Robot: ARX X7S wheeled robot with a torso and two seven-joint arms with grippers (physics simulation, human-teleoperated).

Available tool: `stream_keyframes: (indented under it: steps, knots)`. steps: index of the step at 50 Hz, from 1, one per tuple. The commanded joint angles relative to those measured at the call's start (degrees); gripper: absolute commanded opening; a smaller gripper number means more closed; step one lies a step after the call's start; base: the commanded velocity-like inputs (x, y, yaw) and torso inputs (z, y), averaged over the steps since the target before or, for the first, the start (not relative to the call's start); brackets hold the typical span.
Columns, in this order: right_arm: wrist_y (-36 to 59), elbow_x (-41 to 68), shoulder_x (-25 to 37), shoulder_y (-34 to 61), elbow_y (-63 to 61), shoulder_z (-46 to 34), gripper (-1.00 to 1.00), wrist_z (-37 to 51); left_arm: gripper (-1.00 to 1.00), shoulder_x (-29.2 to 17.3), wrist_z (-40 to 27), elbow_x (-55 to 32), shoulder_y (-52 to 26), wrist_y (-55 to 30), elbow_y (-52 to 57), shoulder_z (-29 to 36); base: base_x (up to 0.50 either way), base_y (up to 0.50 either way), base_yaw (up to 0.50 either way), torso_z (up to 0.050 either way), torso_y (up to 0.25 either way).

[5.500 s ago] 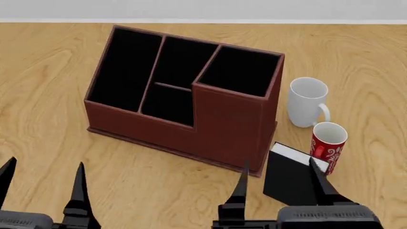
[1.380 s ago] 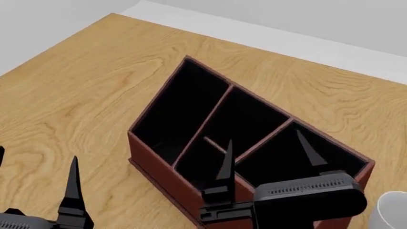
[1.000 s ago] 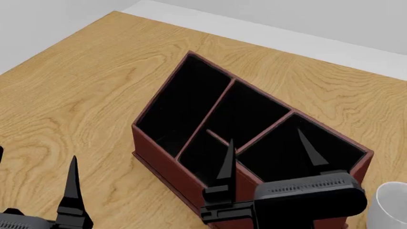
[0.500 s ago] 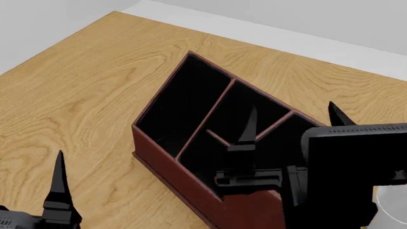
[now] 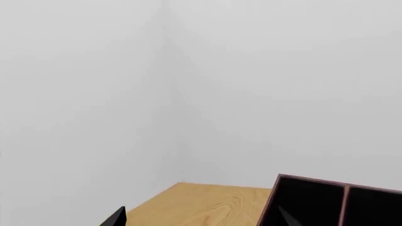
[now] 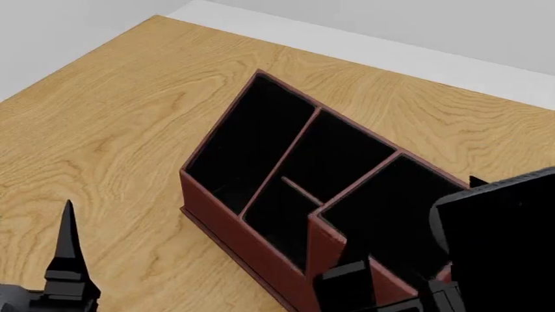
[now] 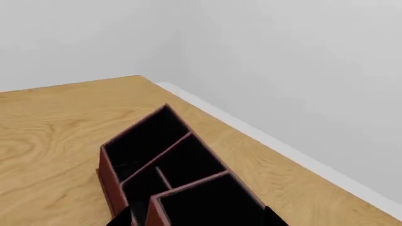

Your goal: Pick up the book and place it in the right compartment of the caddy.

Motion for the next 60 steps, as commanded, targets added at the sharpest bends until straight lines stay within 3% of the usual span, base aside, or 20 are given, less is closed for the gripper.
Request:
stream_keyframes:
  steps: [1, 11, 19, 27, 33, 47, 60]
  knots:
    - [-3.8, 14.4, 8.4, 3.7, -0.1, -5.7, 1.00, 5.9, 1.00, -0.4, -0.4, -0.6, 0.3, -0.3, 1.0, -0.6, 0.00, 0.00, 0.00, 0.000, 0.000]
    - [-5.0, 15.0, 12.1, -1.6, -2.6, -4.2, 1.00, 3.6, 1.00, -0.7, -0.6, -0.8, 0.4, -0.2, 1.3, -0.5, 0.00, 0.00, 0.00, 0.000, 0.000]
    - [-0.6, 13.1, 12.7, -0.9, -0.2, -6.4, 1.00, 1.4, 1.00, -0.9, -0.8, -1.1, 0.5, -0.6, 2.0, -0.5, 0.00, 0.00, 0.00, 0.000, 0.000]
    - [6.1, 8.8, 10.8, 0.2, 3.4, -9.2, 1.00, -1.6, 1.00, -1.0, -0.8, -0.8, 0.4, 0.1, 1.3, -0.1, 0.00, 0.00, 0.00, 0.000, 0.000]
    - [8.4, 5.3, 9.1, -4.8, 4.4, -8.6, 1.00, -4.9, 1.00, -1.1, -1.0, -1.1, 0.4, -0.2, 1.6, -0.2, 0.00, 0.00, 0.00, 0.000, 0.000]
    - [8.1, 3.5, 7.9, -9.6, 2.7, -9.9, 1.00, -6.0, 1.00, -1.2, -1.3, -1.1, 0.3, -0.2, 1.7, 0.3, 0.00, 0.00, 0.00, 0.000, 0.000]
    - [8.3, 0.6, 7.7, -17.5, 0.6, -5.8, 1.00, -10.1, 1.00, -1.4, -1.5, -1.4, 0.4, -0.2, 1.7, 0.5, 0.00, 0.00, 0.00, 0.000, 0.000]
